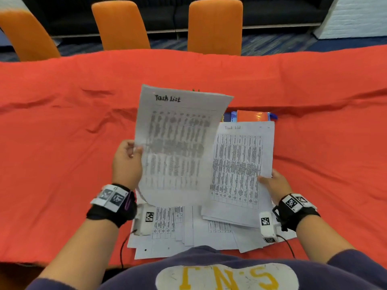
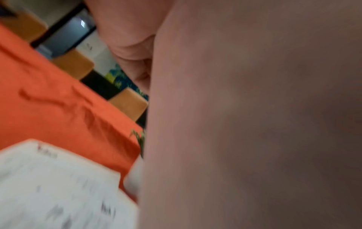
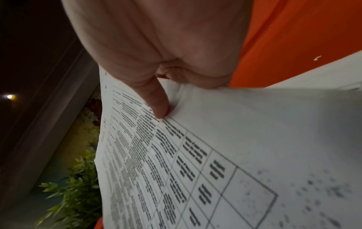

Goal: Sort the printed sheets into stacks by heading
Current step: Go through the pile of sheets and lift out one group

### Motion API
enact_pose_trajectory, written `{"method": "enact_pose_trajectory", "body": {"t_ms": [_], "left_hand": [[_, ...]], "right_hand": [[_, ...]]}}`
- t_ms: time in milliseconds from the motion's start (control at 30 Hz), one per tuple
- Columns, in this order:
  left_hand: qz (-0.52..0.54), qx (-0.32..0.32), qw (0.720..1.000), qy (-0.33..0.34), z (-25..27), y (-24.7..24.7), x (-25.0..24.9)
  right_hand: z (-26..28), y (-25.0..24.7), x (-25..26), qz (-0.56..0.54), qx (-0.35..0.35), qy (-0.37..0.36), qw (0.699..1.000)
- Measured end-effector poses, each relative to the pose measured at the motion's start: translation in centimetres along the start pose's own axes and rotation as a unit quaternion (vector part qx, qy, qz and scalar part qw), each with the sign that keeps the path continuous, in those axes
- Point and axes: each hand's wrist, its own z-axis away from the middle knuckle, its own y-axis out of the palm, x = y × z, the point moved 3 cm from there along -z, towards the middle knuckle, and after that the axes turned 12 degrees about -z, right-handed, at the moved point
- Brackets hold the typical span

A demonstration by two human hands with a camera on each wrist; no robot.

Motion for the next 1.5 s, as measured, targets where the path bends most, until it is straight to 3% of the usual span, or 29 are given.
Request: {"method": "enact_pose_trajectory", "body": {"t_ms": [233,400,567,633,733,833,900,1033,1167,1333,1500], "left_hand": [[-0.020,0.194,0.967,-0.163,5.3,11.1,3.3],[-0.008,0.256,0.938,-0.233,6.5,14.2,3.8],[-0.001,0.277,0.938,-0.208,7.1,15.2,3.1],[0.011,0.279,0.943,-0.180,7.1,15.4,2.7],[-0.038,0.309,0.940,-0.142,7.0,15.6,3.8],[-0.196,0.280,0.930,-0.135,6.3,15.1,7.4],[-0.264,0.249,0.914,-0.180,5.8,14.3,10.3],[-0.209,0.259,0.907,-0.260,6.0,13.3,12.9],[-0.190,0.220,0.929,-0.228,6.1,13.3,12.8],[-0.220,0.167,0.950,-0.143,5.8,13.1,11.6],[-0.197,0.138,0.963,-0.118,5.5,11.4,9.9]], "right_hand": [[1.4,2.3,0.5,-0.161,0.089,0.053,0.982],[2.3,1.7,0.1,-0.176,0.087,0.077,0.978],[3.3,1.0,0.5,-0.207,0.123,0.073,0.968],[3.6,1.0,0.5,-0.161,0.128,0.059,0.977],[2.9,0.3,-0.1,-0.044,0.074,0.021,0.996],[2.4,-0.2,-0.6,0.022,0.042,-0.002,0.999],[2.1,-0.5,-1.0,0.043,0.025,-0.011,0.999],[1.9,-0.7,-1.5,0.070,0.020,-0.019,0.997],[1.9,-0.6,-1.7,0.085,0.020,-0.017,0.996],[1.9,-0.6,-1.7,0.098,0.019,-0.018,0.995],[1.7,-1.1,-1.9,0.107,-0.001,-0.018,0.994]]}}
